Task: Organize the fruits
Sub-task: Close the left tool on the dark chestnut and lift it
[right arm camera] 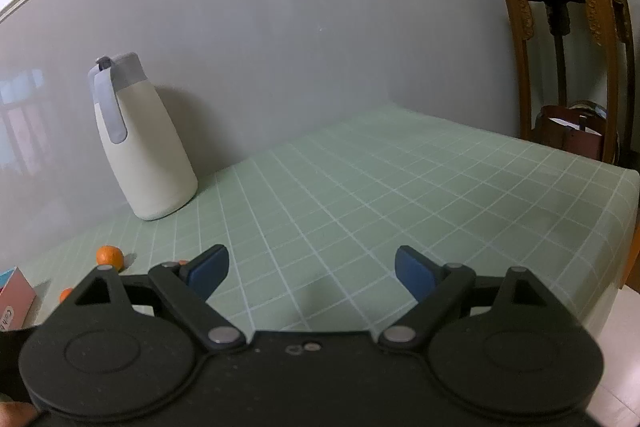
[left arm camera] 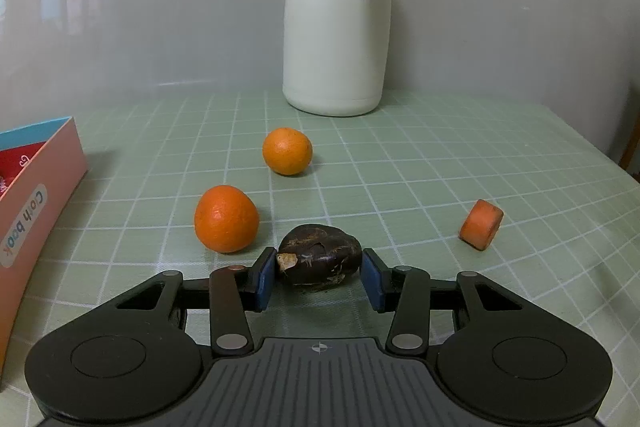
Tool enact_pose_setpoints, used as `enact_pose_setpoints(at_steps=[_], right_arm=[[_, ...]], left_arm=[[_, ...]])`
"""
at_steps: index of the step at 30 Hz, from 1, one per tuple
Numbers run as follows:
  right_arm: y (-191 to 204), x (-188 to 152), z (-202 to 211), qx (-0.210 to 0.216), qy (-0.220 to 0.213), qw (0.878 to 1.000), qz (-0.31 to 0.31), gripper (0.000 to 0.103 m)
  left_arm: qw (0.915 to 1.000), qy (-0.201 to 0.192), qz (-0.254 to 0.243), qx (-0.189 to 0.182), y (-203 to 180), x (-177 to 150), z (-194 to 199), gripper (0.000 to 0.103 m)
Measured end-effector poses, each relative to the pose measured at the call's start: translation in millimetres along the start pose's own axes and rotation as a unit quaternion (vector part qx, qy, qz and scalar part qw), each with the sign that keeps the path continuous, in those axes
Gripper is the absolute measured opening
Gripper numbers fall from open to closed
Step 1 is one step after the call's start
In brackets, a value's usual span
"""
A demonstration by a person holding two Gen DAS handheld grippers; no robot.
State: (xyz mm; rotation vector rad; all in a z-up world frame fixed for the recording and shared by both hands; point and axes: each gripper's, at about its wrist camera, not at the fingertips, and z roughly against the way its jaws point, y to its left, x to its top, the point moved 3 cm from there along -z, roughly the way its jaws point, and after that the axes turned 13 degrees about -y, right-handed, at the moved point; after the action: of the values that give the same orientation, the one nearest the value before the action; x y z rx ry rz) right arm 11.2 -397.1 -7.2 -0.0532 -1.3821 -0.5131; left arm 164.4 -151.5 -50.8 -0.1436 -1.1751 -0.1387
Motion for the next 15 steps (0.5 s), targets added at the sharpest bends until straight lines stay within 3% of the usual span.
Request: enact_pose_setpoints(at_steps=[9,15], right_arm=[[0,1,2,-0.005,-0.001,1.0,0.0,0.09],[10,-1,1,0.007,0.002,1.0,0.007,0.09]], left_arm=[[0.9997,-0.021,0.012,0.0,6,5,11,0.045],[0.9981,-0.052,0.018,0.026,36,20,39,0.045]])
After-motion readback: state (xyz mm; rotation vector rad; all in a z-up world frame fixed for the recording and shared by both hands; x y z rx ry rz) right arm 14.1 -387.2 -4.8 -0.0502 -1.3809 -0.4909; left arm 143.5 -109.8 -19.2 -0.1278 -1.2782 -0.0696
